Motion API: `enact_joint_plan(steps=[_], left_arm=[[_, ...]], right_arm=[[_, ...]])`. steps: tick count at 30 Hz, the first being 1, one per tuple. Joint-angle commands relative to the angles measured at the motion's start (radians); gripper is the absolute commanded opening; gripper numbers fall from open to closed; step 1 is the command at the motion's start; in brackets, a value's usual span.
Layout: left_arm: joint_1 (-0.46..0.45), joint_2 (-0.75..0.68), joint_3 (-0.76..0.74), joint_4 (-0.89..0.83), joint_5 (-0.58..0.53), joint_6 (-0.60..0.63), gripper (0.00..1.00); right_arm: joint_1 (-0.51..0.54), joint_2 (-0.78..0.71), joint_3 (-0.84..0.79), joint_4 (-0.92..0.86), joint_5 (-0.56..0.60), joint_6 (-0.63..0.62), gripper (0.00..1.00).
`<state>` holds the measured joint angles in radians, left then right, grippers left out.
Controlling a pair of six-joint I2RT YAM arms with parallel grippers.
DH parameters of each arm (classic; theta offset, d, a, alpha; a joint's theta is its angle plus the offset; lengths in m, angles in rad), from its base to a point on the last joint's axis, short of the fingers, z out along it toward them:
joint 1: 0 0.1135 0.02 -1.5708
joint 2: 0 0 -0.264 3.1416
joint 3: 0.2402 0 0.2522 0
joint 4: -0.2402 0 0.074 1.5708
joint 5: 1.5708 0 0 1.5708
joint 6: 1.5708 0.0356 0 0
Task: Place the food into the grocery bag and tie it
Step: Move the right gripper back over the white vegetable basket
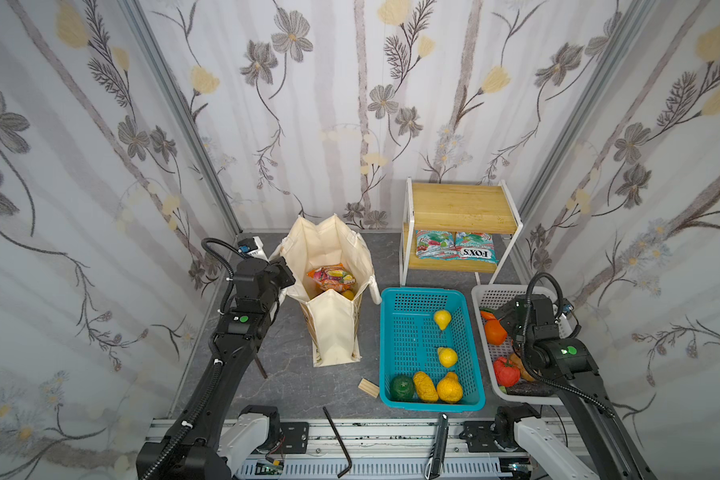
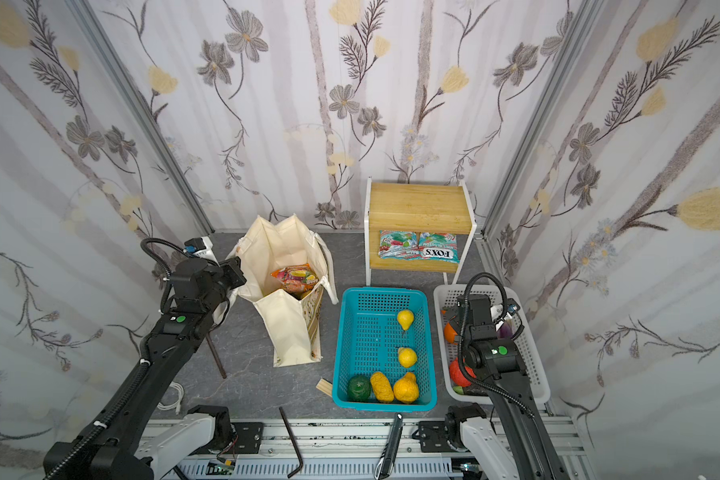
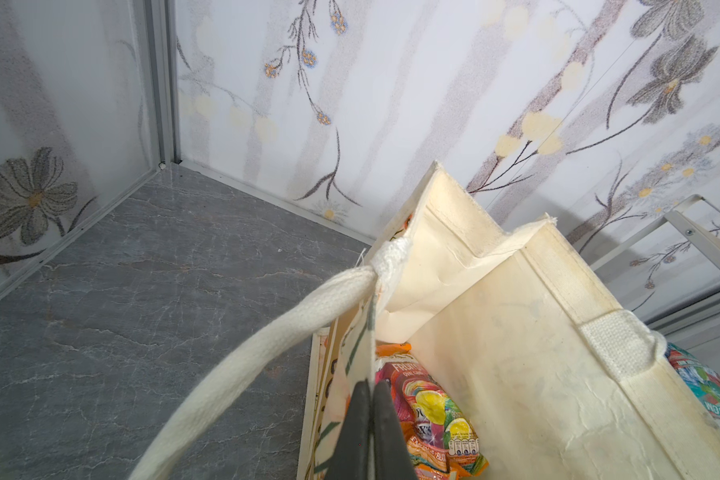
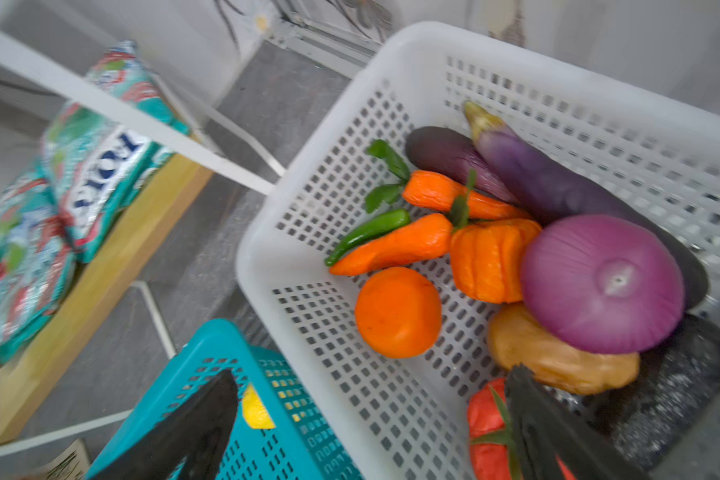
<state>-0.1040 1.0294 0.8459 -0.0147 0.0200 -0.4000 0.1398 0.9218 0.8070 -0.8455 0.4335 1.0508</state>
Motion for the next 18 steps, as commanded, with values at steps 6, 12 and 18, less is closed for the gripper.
enact_joint_plan(steps=[6,12,18], left_arm=[[-0.001,0.009,-0.005,0.010,0.038,-0.019,0.00],[0.000,0.027,-0.004,0.012,0.055,-0.031,0.00],[0.000,0.029,-0.005,0.013,0.059,-0.031,0.00]], right_arm=[[-0.056,-0.032,0.013,-0.208,0.199,0.268,0.99],[-0.136,-0.096,-0.028,-0.162,0.254,0.199,0.96],[-0.238,-0.075,-0.106,-0.092,0.220,0.113,0.94]])
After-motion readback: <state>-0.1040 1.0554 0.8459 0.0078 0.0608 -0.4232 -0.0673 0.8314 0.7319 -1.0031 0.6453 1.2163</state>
